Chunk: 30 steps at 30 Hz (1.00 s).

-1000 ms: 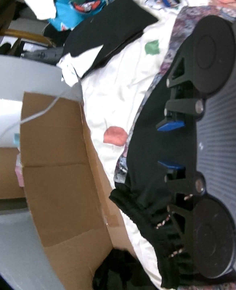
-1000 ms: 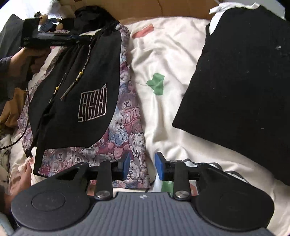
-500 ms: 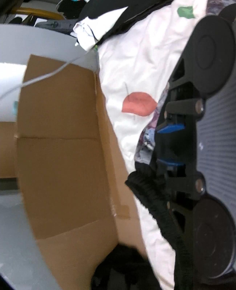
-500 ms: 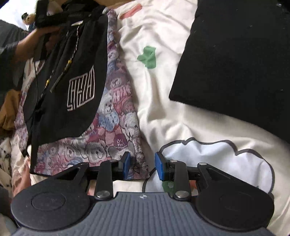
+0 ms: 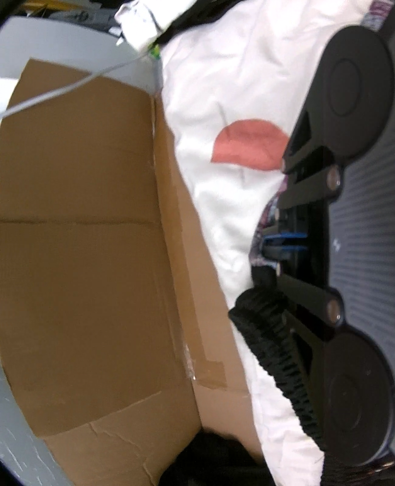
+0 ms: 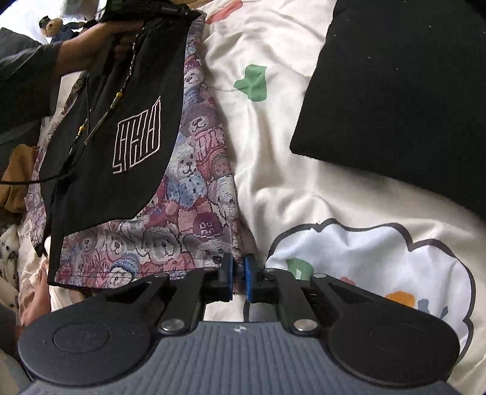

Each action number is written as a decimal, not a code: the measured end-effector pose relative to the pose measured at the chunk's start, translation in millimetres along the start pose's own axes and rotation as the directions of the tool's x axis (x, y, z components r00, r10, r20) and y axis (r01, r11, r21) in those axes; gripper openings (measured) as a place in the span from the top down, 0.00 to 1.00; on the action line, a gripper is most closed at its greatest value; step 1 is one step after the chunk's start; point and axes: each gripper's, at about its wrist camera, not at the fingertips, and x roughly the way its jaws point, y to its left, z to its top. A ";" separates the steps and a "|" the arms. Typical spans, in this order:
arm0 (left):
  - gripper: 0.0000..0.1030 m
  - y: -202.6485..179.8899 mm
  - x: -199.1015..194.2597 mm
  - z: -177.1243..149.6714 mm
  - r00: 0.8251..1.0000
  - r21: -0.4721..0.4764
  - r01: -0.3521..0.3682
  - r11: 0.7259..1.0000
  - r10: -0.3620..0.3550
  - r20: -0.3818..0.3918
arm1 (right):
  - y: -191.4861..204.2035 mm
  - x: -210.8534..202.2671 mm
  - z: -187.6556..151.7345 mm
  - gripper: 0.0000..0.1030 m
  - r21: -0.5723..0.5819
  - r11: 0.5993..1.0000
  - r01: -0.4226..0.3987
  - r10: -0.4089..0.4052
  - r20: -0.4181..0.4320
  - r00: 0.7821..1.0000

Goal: Fold clothes

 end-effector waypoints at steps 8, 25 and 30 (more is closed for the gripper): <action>0.91 -2.0 -11.1 9.8 1.000 -0.010 -0.009 1.000 0.009 -0.002 | 6.5 -1.9 1.5 0.90 -0.020 0.999 0.032 -0.032 -0.017 0.999; 0.57 4.1 -93.5 -16.7 1.000 0.003 0.014 1.000 -0.014 -0.004 | 28.5 -18.7 2.9 0.83 -0.078 0.990 0.122 -0.118 0.058 0.991; 0.57 7.2 -121.6 -23.7 0.999 0.024 0.023 0.999 -0.023 -0.036 | 45.5 -22.2 11.4 0.84 -0.132 0.970 0.206 -0.188 0.141 0.972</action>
